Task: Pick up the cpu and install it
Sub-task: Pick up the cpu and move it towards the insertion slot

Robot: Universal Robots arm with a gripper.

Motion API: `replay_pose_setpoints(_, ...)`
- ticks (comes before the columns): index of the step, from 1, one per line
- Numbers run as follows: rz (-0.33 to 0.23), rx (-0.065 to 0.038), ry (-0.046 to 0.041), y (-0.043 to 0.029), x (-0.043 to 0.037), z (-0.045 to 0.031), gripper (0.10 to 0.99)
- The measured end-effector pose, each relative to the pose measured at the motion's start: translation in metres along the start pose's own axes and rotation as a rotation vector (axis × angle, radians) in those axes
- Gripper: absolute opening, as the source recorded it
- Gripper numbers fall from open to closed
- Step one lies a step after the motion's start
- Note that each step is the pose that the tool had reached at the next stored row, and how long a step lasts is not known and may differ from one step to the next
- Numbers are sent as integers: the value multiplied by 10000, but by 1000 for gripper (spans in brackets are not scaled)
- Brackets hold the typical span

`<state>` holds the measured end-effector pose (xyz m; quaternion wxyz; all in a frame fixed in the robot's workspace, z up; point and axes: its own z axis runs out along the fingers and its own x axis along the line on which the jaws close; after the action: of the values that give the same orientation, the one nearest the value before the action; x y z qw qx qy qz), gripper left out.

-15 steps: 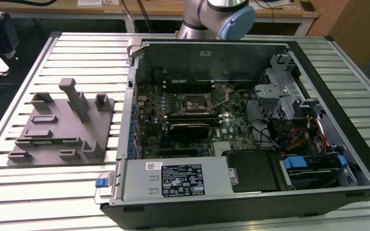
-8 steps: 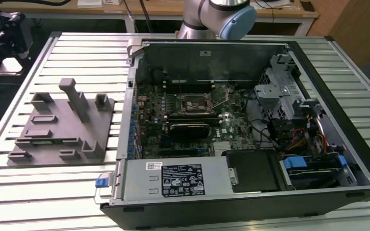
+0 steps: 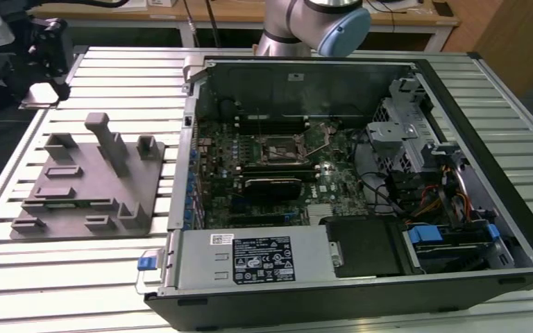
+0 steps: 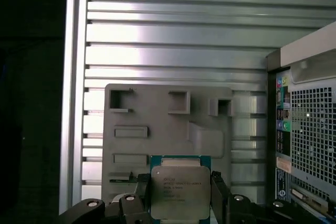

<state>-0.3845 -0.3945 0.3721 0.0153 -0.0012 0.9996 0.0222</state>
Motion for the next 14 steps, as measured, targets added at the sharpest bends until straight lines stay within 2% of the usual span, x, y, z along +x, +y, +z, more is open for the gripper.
replay_pose_setpoints(14, 0, 0, 1, -2, -598, 18, 545)
